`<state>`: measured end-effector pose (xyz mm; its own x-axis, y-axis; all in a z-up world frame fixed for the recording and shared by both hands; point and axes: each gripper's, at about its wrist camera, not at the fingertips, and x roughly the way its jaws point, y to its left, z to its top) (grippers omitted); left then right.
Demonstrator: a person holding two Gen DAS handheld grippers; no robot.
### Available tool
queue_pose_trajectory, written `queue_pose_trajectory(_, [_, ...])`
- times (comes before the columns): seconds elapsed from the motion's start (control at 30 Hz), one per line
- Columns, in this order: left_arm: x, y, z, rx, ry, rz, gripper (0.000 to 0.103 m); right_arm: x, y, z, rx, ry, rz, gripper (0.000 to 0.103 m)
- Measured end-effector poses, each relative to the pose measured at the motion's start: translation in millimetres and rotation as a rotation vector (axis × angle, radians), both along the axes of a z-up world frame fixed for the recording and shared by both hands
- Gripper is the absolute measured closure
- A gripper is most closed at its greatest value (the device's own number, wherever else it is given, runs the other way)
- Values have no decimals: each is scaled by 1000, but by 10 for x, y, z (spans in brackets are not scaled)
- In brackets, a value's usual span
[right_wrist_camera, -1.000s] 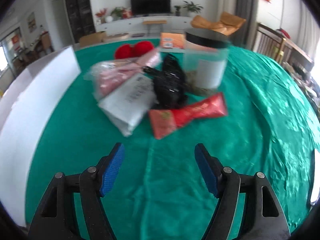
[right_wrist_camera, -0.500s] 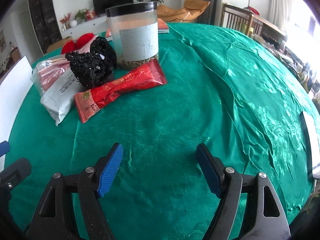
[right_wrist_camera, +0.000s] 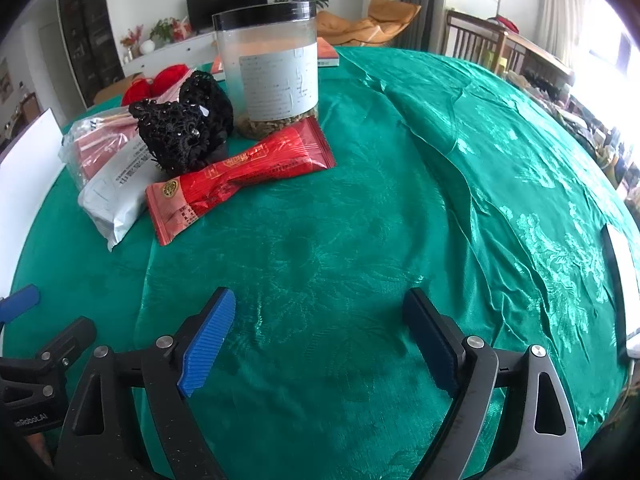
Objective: Organize soft objects
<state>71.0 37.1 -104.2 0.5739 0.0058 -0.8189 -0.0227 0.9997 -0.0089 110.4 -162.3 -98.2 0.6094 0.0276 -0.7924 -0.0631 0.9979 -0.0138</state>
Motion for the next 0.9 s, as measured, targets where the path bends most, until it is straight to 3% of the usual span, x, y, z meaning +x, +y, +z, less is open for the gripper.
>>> queue_pose_trajectory(0.27, [14,-4,17,2,3,-2,0,-3,-2,4,0,1,0,14])
queue_pose_trajectory(0.43, [111,19,49,6,74,2,0,-6,1,2,0,1,0,14])
queue_pose_trajectory(0.63, [111,137,27,5,18,36,0,-7,0,3,1,1,0,14])
queue_pose_trajectory(0.9, [124,140,24,3,10,49,0,-9,15,5,1,3,1,12])
